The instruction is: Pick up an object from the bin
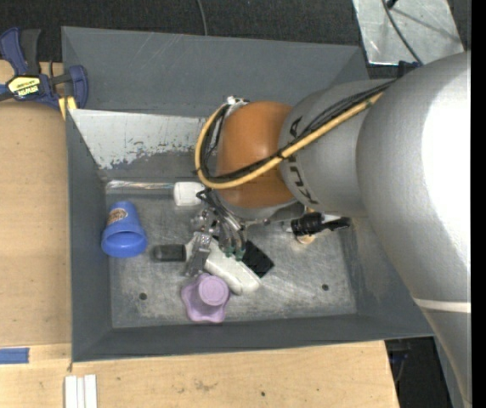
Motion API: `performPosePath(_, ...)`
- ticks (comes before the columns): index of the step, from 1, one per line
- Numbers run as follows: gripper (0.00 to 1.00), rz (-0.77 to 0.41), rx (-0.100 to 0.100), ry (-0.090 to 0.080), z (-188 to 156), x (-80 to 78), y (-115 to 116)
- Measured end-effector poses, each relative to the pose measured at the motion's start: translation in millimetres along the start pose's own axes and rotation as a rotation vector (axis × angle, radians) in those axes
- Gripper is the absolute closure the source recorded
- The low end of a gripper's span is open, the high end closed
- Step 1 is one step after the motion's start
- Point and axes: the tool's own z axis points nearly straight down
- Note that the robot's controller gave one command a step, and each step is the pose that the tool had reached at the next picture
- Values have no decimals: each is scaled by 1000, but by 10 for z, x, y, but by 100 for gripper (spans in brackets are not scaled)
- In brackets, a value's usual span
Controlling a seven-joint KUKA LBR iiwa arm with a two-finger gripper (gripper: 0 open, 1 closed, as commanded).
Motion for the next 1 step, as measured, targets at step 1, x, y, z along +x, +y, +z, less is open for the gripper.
performPosePath(1, 100, 0, 0, 1, -58, -5, 0)
